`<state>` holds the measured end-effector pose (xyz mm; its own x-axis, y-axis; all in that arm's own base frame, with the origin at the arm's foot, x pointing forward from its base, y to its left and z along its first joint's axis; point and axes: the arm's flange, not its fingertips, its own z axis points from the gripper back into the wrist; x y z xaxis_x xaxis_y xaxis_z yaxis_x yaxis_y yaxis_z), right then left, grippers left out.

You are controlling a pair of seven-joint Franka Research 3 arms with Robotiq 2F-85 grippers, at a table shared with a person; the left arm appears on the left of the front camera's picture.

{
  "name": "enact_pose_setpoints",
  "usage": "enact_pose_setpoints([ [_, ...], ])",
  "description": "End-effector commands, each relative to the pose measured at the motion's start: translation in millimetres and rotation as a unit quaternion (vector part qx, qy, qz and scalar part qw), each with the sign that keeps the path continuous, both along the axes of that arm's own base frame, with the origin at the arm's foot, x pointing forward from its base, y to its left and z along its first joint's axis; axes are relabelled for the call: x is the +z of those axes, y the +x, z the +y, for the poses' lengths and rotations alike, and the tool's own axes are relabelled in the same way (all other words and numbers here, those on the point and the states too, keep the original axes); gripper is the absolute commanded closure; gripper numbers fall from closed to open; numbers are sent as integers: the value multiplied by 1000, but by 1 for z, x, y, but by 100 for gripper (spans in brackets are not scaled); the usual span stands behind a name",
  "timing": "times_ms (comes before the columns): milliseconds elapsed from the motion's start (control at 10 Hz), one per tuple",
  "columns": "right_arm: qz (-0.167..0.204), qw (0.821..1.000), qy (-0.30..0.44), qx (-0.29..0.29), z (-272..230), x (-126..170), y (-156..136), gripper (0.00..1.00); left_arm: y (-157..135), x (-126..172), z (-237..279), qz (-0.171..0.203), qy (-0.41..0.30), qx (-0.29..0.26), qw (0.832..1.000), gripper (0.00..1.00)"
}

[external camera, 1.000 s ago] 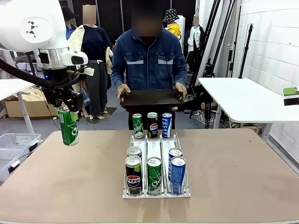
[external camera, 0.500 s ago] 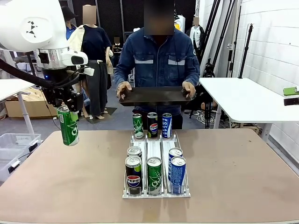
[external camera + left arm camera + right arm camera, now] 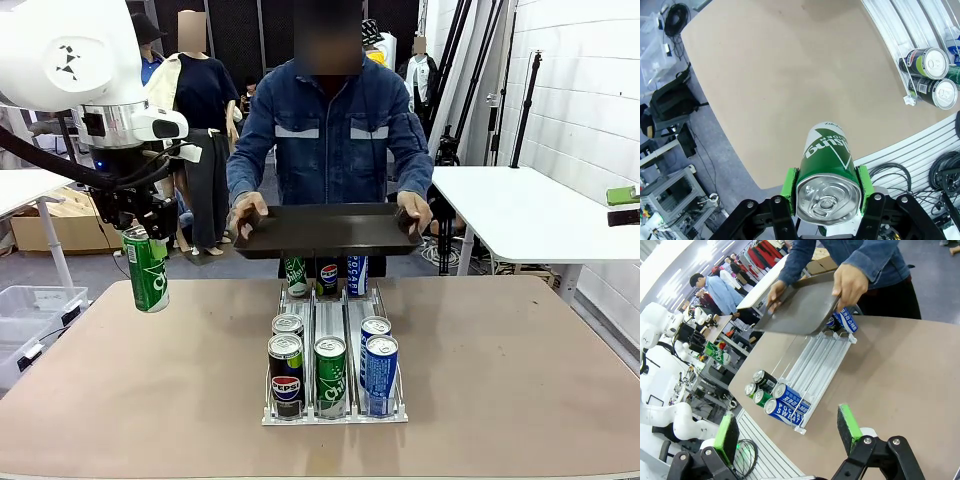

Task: Retrieve and hand over the desired beverage to the person.
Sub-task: Place the picked can on the Handle tray extended by the person.

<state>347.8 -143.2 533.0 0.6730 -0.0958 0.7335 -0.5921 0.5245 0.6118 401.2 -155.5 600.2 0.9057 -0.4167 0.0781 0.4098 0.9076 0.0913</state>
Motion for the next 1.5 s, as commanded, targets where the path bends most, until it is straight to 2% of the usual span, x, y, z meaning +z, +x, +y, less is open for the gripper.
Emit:
enact_pose_setpoints([
  [0,-8,1000,10,3,0,1,1,0,-1,6,2,-1,-1,4,1000,100],
  [700,-8,1000,10,3,0,1,1,0,0,0,0,0,0,0,1000,100],
  [800,-8,1000,10,3,0,1,1,0,3,5,-4,-6,-27,13,1000,100],
  [1400,-8,1000,10,3,0,1,1,0,49,40,-76,-37,-37,-5,999,100],
])
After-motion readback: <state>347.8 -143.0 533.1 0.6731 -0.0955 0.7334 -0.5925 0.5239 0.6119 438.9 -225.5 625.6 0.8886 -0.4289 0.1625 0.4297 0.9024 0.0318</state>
